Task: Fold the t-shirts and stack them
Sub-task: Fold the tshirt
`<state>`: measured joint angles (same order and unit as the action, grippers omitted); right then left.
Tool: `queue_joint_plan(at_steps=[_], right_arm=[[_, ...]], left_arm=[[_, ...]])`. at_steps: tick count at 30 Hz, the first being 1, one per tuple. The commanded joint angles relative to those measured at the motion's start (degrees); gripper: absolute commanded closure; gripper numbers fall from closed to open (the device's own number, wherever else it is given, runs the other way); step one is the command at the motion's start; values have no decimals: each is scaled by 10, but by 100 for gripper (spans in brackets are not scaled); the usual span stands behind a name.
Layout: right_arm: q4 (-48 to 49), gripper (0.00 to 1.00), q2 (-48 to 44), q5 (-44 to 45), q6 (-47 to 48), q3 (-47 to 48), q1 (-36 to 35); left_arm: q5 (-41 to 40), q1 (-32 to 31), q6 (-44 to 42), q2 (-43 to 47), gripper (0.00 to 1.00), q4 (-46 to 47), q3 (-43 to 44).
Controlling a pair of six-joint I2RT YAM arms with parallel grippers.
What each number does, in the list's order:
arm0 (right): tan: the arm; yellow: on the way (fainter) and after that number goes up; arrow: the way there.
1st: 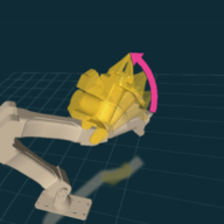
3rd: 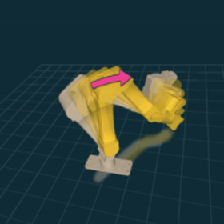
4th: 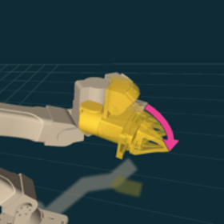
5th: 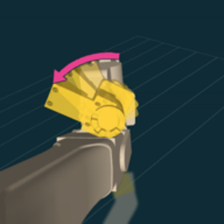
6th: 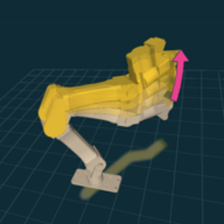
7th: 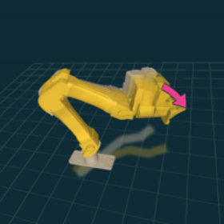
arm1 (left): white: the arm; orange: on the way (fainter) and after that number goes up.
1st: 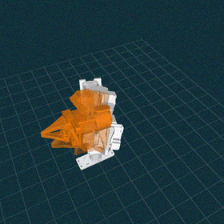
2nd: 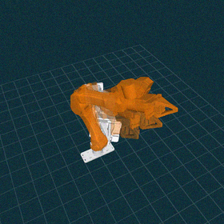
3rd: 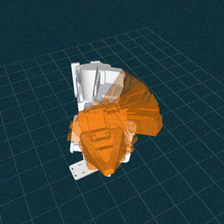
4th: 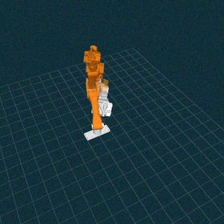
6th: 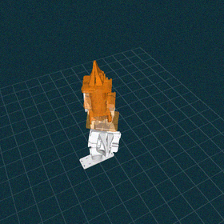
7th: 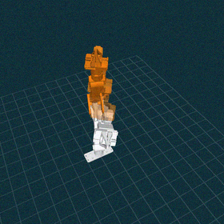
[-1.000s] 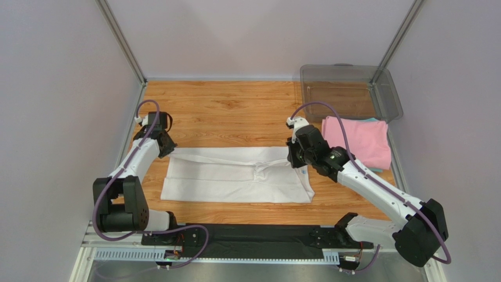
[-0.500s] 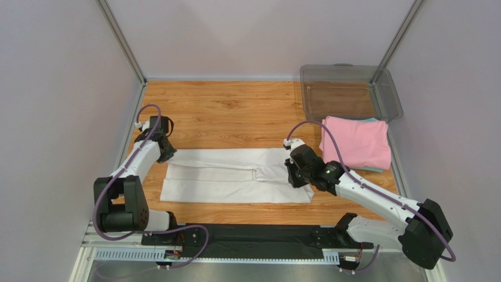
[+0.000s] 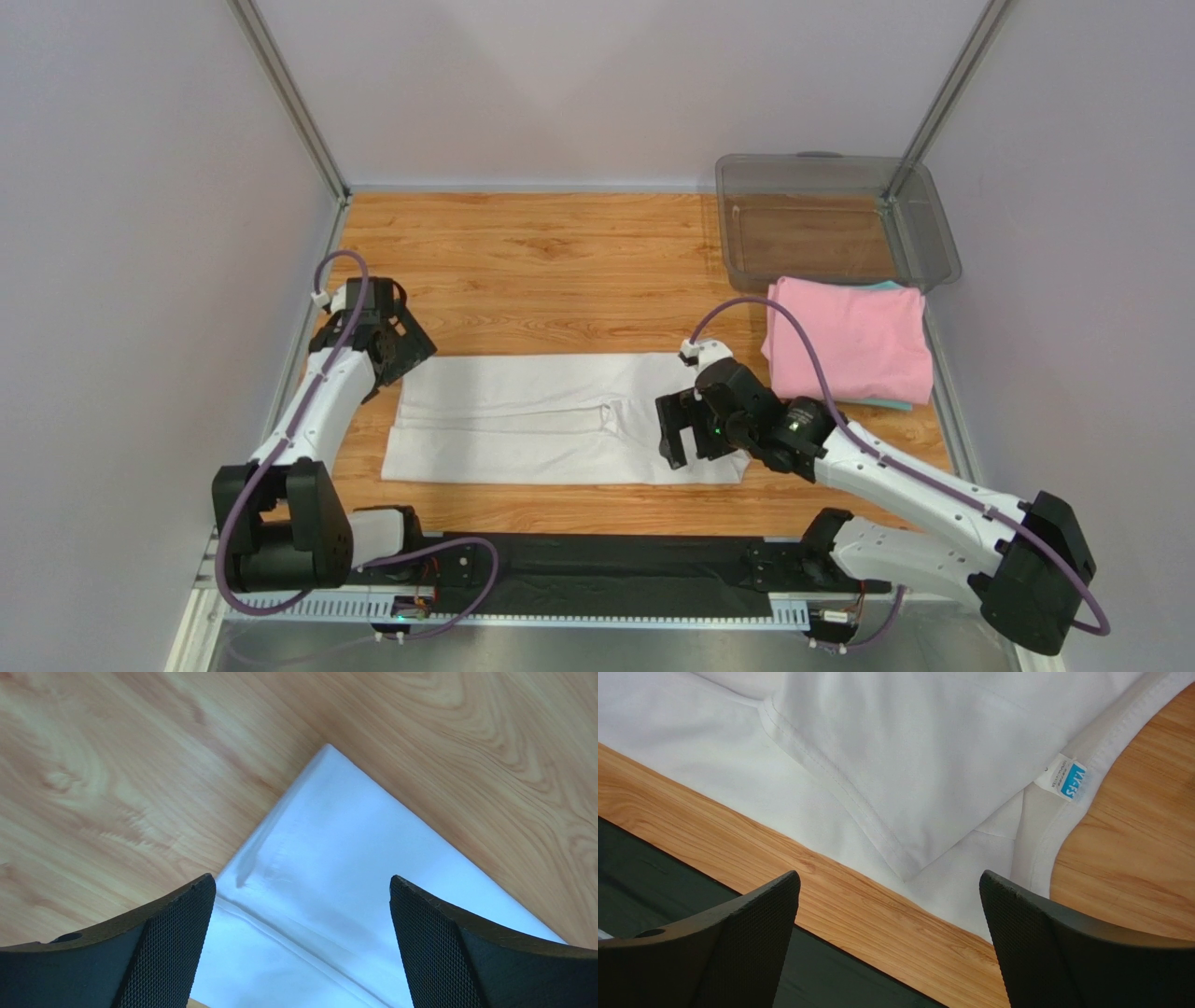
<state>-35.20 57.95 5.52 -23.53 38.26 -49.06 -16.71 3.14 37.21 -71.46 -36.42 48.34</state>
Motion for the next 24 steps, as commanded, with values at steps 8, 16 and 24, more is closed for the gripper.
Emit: queue_joint_plan(at_steps=[8,16,24], right_arm=[[111,0,31,-89,-172,1,-2],[123,0,132,-69,-203,10,2],[154,0,276,-38,-159,60,73]], left_arm=[[163,-124,0,11,0,93,-37],[199,-131,8,-26,0,151,-110],[198,-141,30,-31,0,168,-141]])
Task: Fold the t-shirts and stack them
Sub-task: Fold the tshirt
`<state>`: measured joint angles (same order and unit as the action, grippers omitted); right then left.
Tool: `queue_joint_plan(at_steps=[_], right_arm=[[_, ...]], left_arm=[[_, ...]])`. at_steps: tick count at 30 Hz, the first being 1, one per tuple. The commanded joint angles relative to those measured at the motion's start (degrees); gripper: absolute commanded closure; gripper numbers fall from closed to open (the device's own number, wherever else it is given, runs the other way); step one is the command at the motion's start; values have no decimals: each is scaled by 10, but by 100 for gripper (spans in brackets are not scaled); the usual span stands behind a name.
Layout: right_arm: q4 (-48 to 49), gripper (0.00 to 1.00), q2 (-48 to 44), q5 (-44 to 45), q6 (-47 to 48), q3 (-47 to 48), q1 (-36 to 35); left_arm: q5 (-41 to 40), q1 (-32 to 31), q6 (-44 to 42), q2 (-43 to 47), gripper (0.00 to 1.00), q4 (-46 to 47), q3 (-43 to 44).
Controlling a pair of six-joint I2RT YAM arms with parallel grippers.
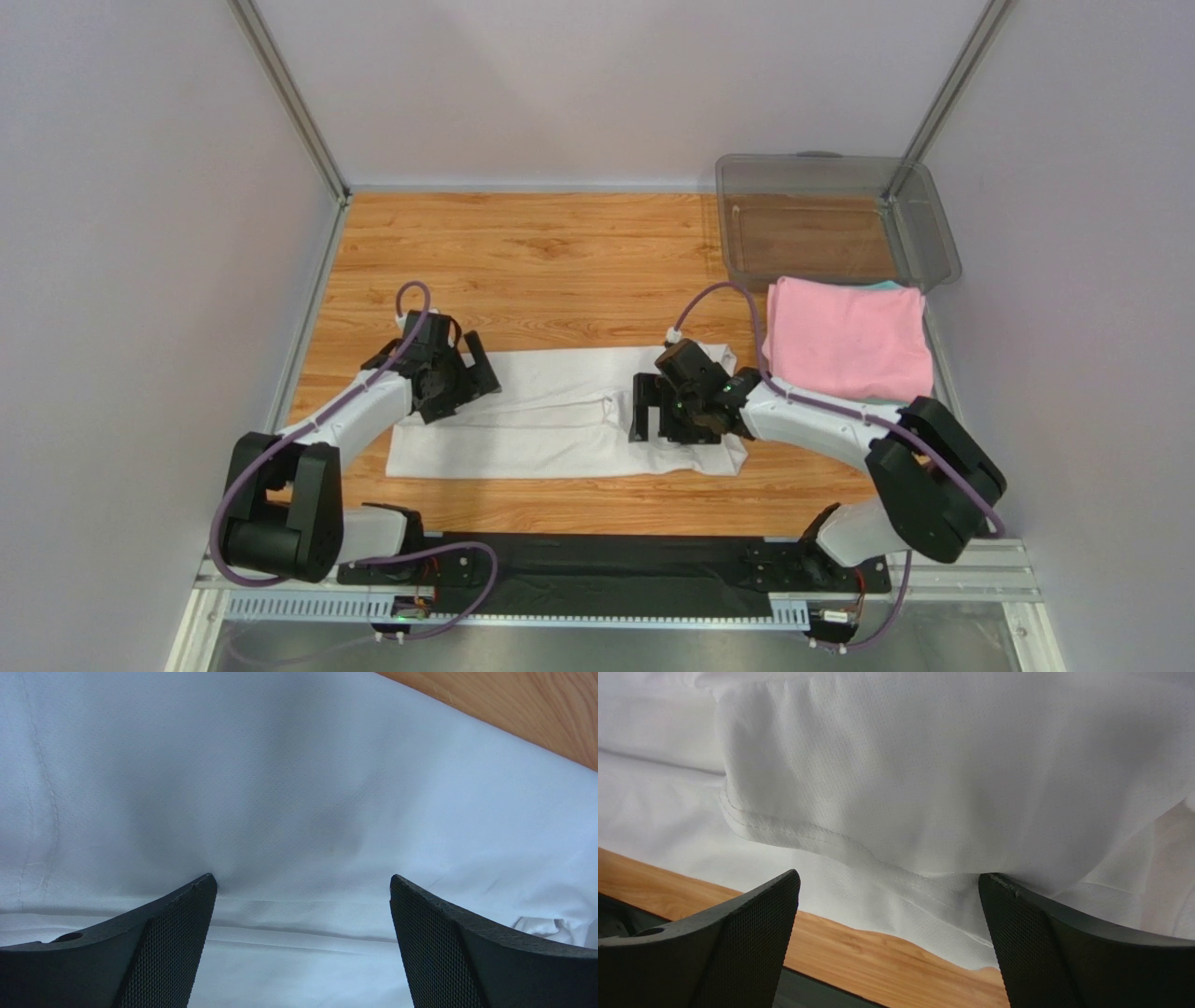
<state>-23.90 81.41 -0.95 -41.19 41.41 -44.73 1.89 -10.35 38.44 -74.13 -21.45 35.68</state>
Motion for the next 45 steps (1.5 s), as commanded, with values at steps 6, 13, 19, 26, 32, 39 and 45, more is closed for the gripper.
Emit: queue_joint_plan(at_steps=[6,13,19,26,32,39,45], right_arm=[[68,0,159,-5,67,107,105],[32,0,276,-61,186,262,155],[-43,0,364,-93,306,426,171],[-119,0,505,-171,373,631,182],[-199,0,633,-206,409,821,182],[-190,0,684,-224,450,902,182],[-171,0,689,-196,459,934,183]], left_arm=[[26,-35,29,-8,0,24,-15],[17,-81,59,22,0,17,-43],[21,-136,105,86,0,28,-95],[22,-216,158,117,0,79,-131],[21,-301,207,66,0,156,-127],[24,-379,224,-52,0,194,-62],[-5,-427,212,-102,0,134,22]])
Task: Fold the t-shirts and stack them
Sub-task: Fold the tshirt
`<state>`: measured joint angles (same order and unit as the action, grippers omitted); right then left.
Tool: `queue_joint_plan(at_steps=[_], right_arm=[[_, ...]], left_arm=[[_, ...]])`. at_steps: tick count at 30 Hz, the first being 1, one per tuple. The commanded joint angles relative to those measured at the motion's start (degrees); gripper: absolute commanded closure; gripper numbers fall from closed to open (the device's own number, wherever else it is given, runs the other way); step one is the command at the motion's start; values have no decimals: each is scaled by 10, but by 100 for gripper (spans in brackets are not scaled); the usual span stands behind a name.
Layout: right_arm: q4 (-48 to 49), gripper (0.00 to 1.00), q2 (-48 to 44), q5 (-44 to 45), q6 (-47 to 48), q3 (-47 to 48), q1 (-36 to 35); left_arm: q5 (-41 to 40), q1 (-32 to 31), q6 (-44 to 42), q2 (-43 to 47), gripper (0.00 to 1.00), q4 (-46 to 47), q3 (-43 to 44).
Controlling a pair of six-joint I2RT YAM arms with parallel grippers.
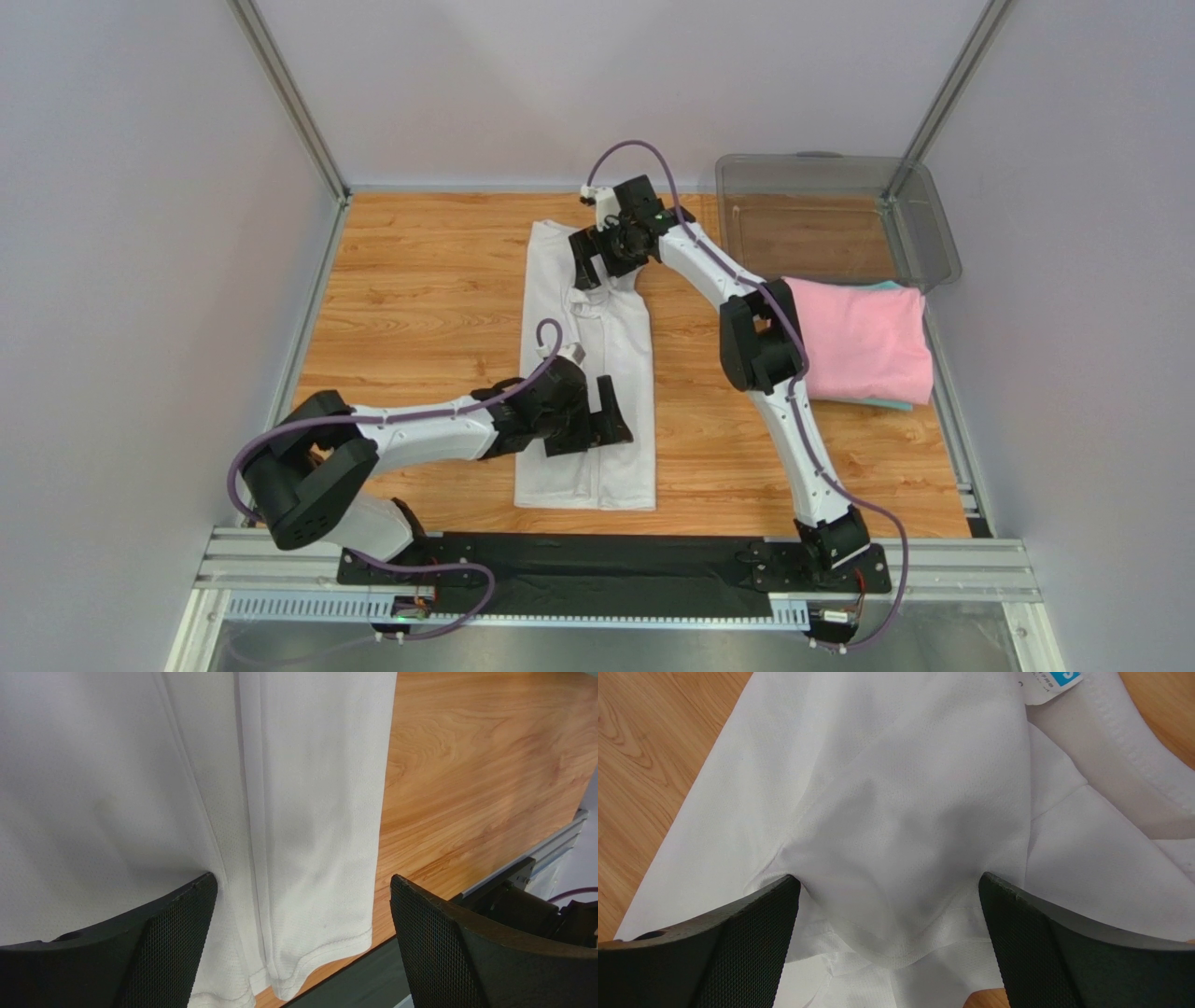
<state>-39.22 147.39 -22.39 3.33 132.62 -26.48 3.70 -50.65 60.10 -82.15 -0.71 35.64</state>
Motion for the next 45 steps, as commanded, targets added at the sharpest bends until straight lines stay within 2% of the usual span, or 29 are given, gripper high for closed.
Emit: queue_joint_plan(at_steps=[1,6,7,12,16,20,21,22,23,24,25,27,33,35,38,39,44,45], right_arm=[[-16,0,27,15,13,31,-1],[-27,0,-24,53,26,28,-1],[-32,0,-36,85,28,27,-1],[-53,0,-159,127,23,-17,-1],[-26,0,-265,132,-19,-85,-1],[-24,0,-395,161,-91,-174,-8],[-22,0,-422,187,-113,-239,-19],[-11,0,-481,251,-134,-319,-28],[0,0,-512,251,-134,-320,-39],[16,0,-543,323,-150,-402,-65],[52,0,-602,354,-157,-452,-79],[80,0,-655,389,-193,-564,-103],[144,0,-827,330,-303,-770,-103],[166,0,-887,306,-325,-836,-103],[180,0,-951,264,-357,-906,-103],[173,0,-961,244,-359,-917,-104],[122,0,-984,238,-367,-964,-120],[118,0,-984,234,-372,-976,-130]], left_arm=[[-33,-31,-10,-27,0,-82,42],[-74,-52,-32,-17,0,-162,83],[-82,-54,-41,0,0,-172,90],[-108,-67,-67,76,0,-211,95],[-117,-77,-69,172,0,-242,63],[-128,-78,-47,261,0,-314,3],[-130,-78,-31,296,0,-324,-26],[-137,-78,-10,314,0,-342,-42],[-138,-78,-9,331,0,-345,-54],[-137,-78,-1,361,0,-349,-74],[-134,-78,4,373,0,-352,-82],[-127,-78,12,405,0,-363,-100],[-98,-78,41,435,1,-363,-159],[-106,-78,52,435,6,-359,-170],[-113,-78,52,430,21,-337,-180],[-120,-78,54,425,29,-333,-181],[-128,-78,56,397,48,-299,-188],[-124,-78,52,382,55,-295,-187]])
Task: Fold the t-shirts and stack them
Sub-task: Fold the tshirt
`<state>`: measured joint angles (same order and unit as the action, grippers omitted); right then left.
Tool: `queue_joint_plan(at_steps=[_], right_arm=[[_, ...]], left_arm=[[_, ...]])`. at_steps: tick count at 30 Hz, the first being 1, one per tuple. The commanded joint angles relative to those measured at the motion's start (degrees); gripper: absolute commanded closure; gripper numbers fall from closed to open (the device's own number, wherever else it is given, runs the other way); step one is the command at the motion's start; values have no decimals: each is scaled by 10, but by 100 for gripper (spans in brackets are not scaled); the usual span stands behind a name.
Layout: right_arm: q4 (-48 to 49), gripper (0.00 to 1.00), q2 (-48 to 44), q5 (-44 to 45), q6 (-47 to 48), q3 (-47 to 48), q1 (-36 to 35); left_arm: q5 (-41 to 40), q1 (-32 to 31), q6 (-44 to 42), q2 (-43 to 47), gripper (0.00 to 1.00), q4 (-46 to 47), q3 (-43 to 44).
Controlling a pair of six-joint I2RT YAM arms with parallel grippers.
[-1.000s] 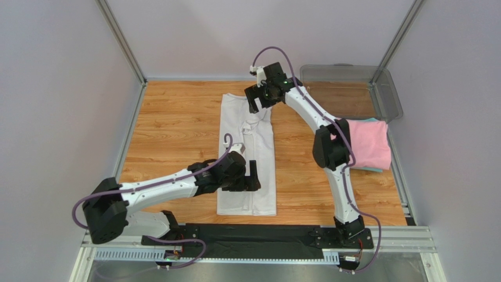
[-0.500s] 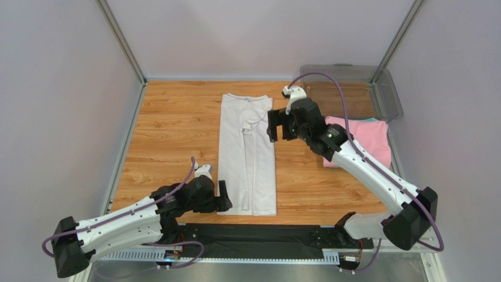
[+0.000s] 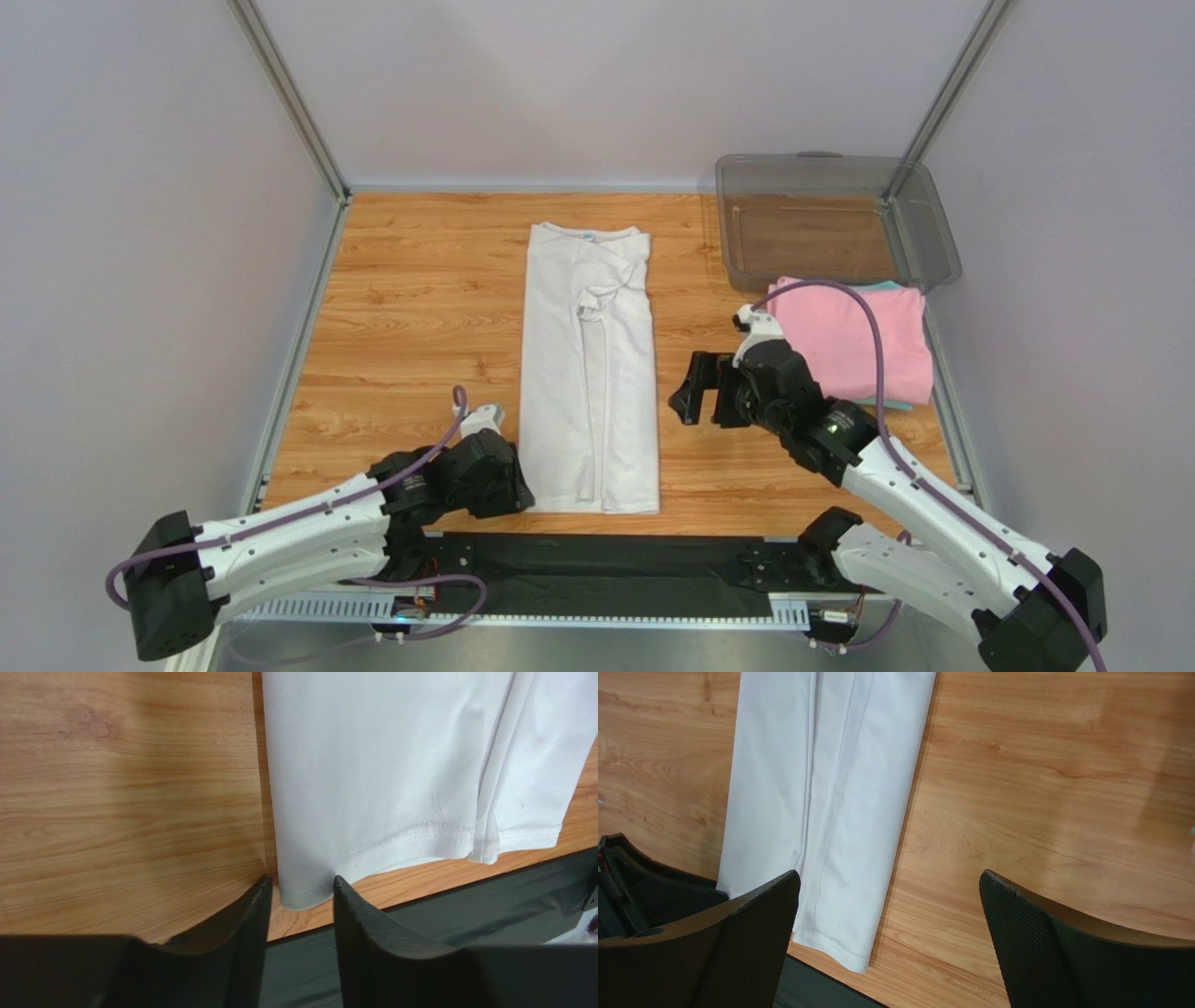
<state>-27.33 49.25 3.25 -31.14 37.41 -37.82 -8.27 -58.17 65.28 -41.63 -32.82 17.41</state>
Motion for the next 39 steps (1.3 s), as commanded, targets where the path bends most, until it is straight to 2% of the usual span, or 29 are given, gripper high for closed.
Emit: queue_joint_plan(at_steps=[1,2,5,6,7,14,20,24,27,28,31,33,34,39], right_arm=[[-5,0,2,-24,-31,-30,-21],[-6,0,5,-24,-31,-36,-27],[-19,1,21,-46,-38,-44,-64],[-21,1,29,-47,-41,-47,-75],[-23,3,34,-47,-45,-47,-87],[-5,5,121,-33,-83,-43,-231],[2,17,233,-17,-92,-11,-283],[2,25,262,-17,-89,4,-298],[-1,44,268,-11,-89,6,-299],[-2,55,268,-11,-89,6,-298],[-5,70,266,-17,-93,5,-299],[-9,77,265,-24,-97,2,-299],[-9,83,262,-24,-98,-3,-300],[5,94,234,-86,-108,-25,-306]], left_arm=[[-3,-3,-1,-29,59,27,-3],[-2,-3,0,-43,64,28,0],[-1,-3,5,-60,85,27,0],[2,-3,8,-61,97,27,-1],[3,-2,9,-62,100,27,-2],[15,-3,13,-45,100,23,-12],[22,-3,18,-35,100,15,-17],[28,-3,23,-32,100,14,-20],[33,-3,21,-28,100,12,-21],[34,-3,21,-24,100,12,-21],[34,-2,22,-15,100,10,-22],[37,-3,22,-8,100,9,-22],[40,-3,23,-7,100,8,-22],[78,-3,30,-1,100,4,-25]])
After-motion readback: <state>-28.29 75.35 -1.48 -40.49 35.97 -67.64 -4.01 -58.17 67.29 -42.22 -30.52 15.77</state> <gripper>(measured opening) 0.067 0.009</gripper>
